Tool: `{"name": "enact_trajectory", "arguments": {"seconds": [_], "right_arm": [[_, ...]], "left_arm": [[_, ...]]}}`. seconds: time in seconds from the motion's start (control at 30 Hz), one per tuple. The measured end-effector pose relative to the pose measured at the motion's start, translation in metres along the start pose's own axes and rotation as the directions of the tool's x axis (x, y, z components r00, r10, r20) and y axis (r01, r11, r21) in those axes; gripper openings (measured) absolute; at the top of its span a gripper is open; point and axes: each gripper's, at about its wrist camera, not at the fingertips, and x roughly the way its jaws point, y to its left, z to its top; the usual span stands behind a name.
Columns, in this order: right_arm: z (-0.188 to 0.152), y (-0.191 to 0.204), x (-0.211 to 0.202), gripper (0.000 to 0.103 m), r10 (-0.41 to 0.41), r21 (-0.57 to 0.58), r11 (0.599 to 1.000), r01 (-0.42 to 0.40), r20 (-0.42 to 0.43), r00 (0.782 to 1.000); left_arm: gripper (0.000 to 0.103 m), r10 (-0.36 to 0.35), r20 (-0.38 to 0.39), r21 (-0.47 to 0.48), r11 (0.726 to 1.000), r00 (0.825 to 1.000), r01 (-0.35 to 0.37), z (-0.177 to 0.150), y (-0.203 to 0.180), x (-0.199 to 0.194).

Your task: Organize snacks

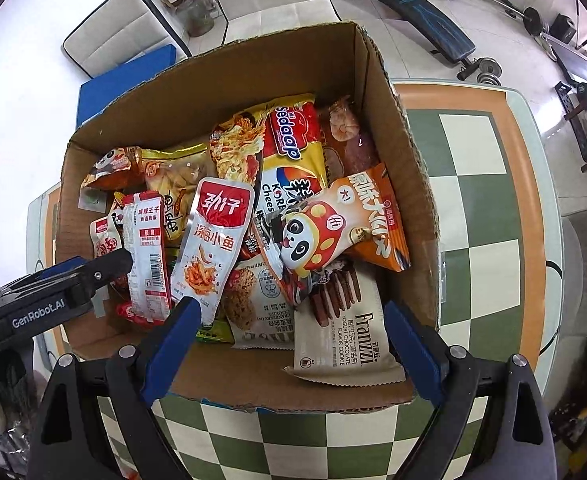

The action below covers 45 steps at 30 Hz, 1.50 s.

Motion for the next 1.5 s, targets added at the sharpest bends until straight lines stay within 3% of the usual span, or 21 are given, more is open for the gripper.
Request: {"name": "enact_trajectory", "arguments": {"seconds": [0.3, 0.47, 0.57, 0.67, 1.0, 1.13, 1.37, 1.5], "right_arm": [[-0.001, 0.003, -0.008, 0.096, 0.001, -0.008, 1.000, 0.000, 0.024, 1.000], [-0.009, 0.003, -0.022, 0.096, 0.009, -0.013, 1.000, -0.008, 0.046, 0.999], [-0.018, 0.003, -0.037, 0.096, 0.010, -0.026, 1.000, -0.009, 0.075, 0.997], [-0.030, 0.003, -0.057, 0.096, 0.018, -0.037, 0.999, -0.014, 0.116, 0.993], [-0.085, 0.007, -0.132, 0.096, 0.030, -0.083, 0.996, -0.010, 0.244, 0.969], [-0.112, 0.007, -0.162, 0.096, 0.024, -0.090, 0.996, 0.003, 0.299, 0.954], [-0.154, 0.011, -0.204, 0.100, 0.018, -0.112, 0.993, 0.028, 0.386, 0.922], [-0.173, 0.013, -0.227, 0.100, 0.030, -0.115, 0.993, 0.020, 0.417, 0.908]], "left_arm": [[0.096, 0.008, 0.033, 0.009, 1.000, 0.999, -0.008, -0.010, -0.004, -0.016], [0.096, 0.041, 0.102, -0.004, 0.999, 0.994, -0.040, -0.026, -0.009, -0.042], [0.096, 0.094, 0.192, -0.021, 0.996, 0.977, -0.091, -0.040, -0.012, -0.065], [0.096, 0.096, 0.256, -0.031, 0.995, 0.962, -0.091, -0.057, -0.015, -0.086], [0.096, 0.069, 0.348, -0.017, 0.998, 0.935, -0.067, -0.118, -0.026, -0.145], [0.096, 0.066, 0.378, 0.003, 0.997, 0.924, -0.073, -0.139, -0.030, -0.163], [0.101, 0.085, 0.457, 0.022, 0.994, 0.885, -0.106, -0.173, -0.037, -0.199], [0.101, 0.070, 0.470, 0.020, 0.996, 0.880, -0.090, -0.189, -0.037, -0.215]]}}
